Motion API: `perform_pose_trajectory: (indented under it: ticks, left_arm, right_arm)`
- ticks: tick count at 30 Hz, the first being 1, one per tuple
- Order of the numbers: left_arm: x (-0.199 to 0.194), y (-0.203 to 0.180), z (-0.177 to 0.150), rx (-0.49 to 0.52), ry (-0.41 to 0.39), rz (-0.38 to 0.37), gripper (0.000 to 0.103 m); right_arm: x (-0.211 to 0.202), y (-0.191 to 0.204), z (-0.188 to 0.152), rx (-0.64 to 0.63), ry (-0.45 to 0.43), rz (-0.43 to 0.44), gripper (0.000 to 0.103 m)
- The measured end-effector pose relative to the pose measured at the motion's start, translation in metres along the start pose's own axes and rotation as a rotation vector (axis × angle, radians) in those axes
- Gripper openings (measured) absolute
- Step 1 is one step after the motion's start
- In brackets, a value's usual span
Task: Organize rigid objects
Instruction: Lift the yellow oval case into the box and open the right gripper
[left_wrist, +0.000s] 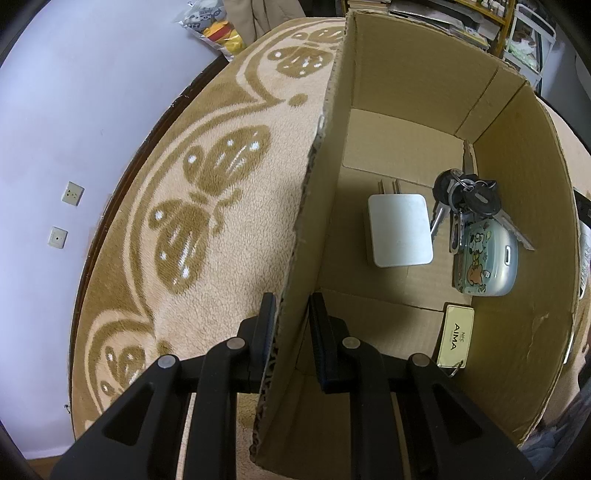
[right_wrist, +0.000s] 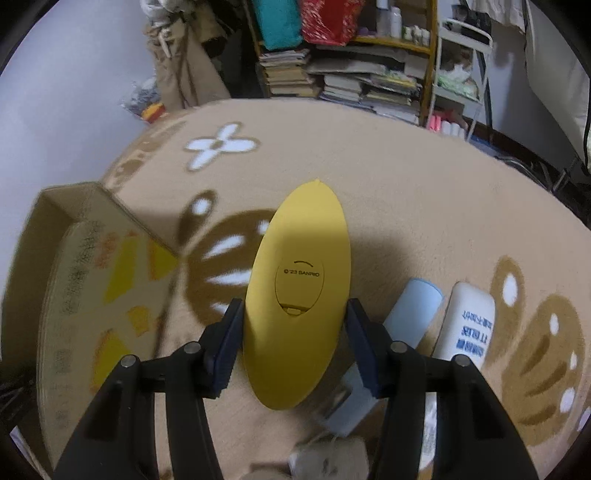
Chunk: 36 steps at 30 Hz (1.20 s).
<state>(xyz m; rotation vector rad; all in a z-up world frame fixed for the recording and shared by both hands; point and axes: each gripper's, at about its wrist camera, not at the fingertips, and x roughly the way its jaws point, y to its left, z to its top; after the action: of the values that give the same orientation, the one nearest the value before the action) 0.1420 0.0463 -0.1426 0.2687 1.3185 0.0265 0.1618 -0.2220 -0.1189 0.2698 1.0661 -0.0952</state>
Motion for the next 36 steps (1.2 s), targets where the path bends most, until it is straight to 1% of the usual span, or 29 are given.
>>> perform_pose_trajectory:
  ticks: [9, 18, 24, 30, 36]
  left_arm:
    - [0.001, 0.0, 0.0, 0.0, 0.0, 0.003, 0.017]
    - [-0.001, 0.001, 0.0, -0.006, 0.001, -0.001, 0.017]
    - [-0.002, 0.001, -0.001, -0.005, -0.001, -0.002, 0.017]
    - [-0.002, 0.002, -0.001, -0.005, -0.001, -0.001, 0.017]
    - [-0.002, 0.001, -0.002, -0.003, -0.002, 0.004, 0.017]
  right_arm:
    - [-0.057, 0.038, -0.019, -0.054, -0.042, 0.096, 0.059]
    - [-0.09, 0.073, -0.04, -0.127, -0.084, 0.162, 0.059]
    - [-0.09, 0.094, -0.048, -0.172, -0.106, 0.217, 0.059]
    - [-0.078, 0.104, -0.048, -0.17, -0.118, 0.271, 0.059]
    - [-0.07, 0.114, -0.051, -0.179, -0.114, 0.292, 0.059]
